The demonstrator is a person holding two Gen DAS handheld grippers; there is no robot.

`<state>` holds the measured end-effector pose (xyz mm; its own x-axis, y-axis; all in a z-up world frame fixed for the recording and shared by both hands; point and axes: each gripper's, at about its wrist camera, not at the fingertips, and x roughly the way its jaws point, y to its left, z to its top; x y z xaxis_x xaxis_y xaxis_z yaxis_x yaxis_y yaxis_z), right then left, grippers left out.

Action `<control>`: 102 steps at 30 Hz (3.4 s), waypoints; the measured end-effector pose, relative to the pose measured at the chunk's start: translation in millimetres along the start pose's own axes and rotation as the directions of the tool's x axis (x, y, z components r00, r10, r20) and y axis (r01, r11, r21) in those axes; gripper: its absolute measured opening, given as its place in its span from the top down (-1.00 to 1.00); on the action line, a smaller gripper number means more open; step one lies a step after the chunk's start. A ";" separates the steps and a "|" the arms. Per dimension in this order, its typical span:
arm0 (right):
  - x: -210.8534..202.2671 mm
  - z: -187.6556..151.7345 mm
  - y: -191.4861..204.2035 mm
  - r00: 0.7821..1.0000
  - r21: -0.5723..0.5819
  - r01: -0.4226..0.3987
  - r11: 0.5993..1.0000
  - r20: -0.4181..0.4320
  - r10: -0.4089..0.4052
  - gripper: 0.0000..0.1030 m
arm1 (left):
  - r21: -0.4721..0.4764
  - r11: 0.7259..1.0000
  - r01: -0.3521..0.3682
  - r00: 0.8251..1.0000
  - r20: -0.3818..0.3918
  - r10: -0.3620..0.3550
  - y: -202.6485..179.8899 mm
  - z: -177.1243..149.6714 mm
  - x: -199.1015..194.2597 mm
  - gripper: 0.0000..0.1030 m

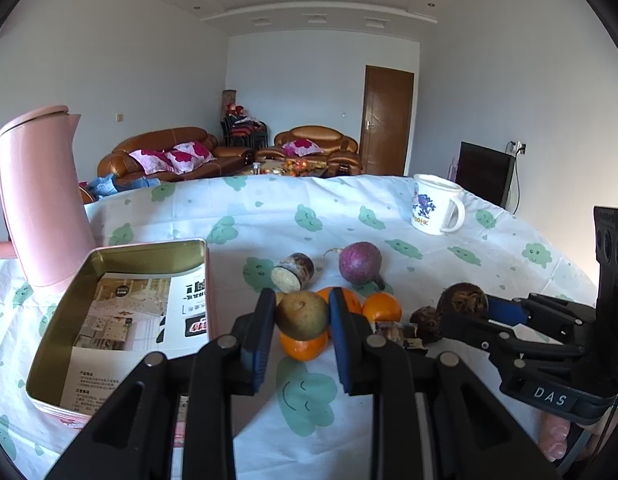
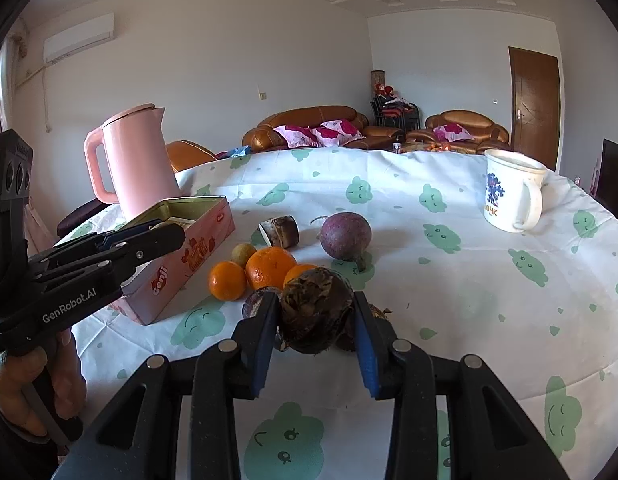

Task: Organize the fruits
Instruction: 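Grasp the brown hairy taro with the right tool and lift it while the left tool holds the fruit, then carry both items over the tin box and open both tools to drop them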

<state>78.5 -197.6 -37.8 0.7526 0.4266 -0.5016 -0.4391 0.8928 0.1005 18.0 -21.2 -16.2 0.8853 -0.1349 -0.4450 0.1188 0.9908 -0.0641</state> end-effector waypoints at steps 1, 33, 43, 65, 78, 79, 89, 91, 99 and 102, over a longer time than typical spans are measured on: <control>-0.6 0.1 0.6 1.000 -0.004 0.001 1.000 0.004 -0.001 0.26 | 0.001 1.000 -0.001 1.000 0.002 0.001 0.1 0.0 -0.7 0.46; -26.0 4.7 9.9 0.990 -0.041 0.020 0.999 0.142 -0.014 0.26 | 0.020 0.999 -0.036 0.997 0.071 0.034 -4.5 -0.6 -14.8 0.46; -32.1 8.2 13.5 0.983 -0.062 0.034 0.997 0.183 -0.023 0.26 | 0.025 0.998 -0.062 0.992 0.109 0.059 -7.5 -2.1 -21.3 0.46; -1.1 43.6 50.4 0.987 -0.142 -0.061 0.988 0.140 0.081 0.26 | 0.010 0.974 -0.225 0.974 0.032 0.225 42.4 10.9 -15.2 0.46; 46.8 75.5 98.9 0.984 -0.218 -0.156 0.963 0.051 0.171 0.26 | -0.016 0.957 -0.289 0.957 -0.043 0.288 91.9 16.2 -6.6 0.46; 50.7 77.0 101.9 0.984 -0.223 -0.160 0.962 0.045 0.174 0.26 | -0.021 0.957 -0.289 0.956 -0.052 0.288 96.2 16.3 -5.0 0.46; 93.8 91.2 134.8 0.981 -0.258 -0.194 0.947 -0.023 0.194 0.26 | -0.043 0.958 -0.284 0.954 -0.110 0.278 120.8 15.0 6.7 0.46; 104.8 90.6 140.9 0.981 -0.265 -0.195 0.944 -0.042 0.190 0.26 | -0.046 0.960 -0.275 0.956 -0.119 0.268 123.7 15.5 8.9 0.46; 127.5 81.9 153.4 0.976 -0.265 -0.214 0.940 -0.095 0.195 0.25 | -0.037 0.961 -0.273 0.953 -0.144 0.266 132.1 15.4 17.3 0.46; 131.9 79.8 154.7 0.975 -0.264 -0.216 0.940 -0.109 0.194 0.25 | -0.041 0.962 -0.270 0.953 -0.155 0.261 134.8 14.0 20.5 0.46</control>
<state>149.0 8.3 -19.8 0.5955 0.5730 -0.5630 -0.7049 0.7089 -0.0241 58.5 109.7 -21.5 0.8050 0.1290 -0.5791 -0.1429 0.9895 0.0217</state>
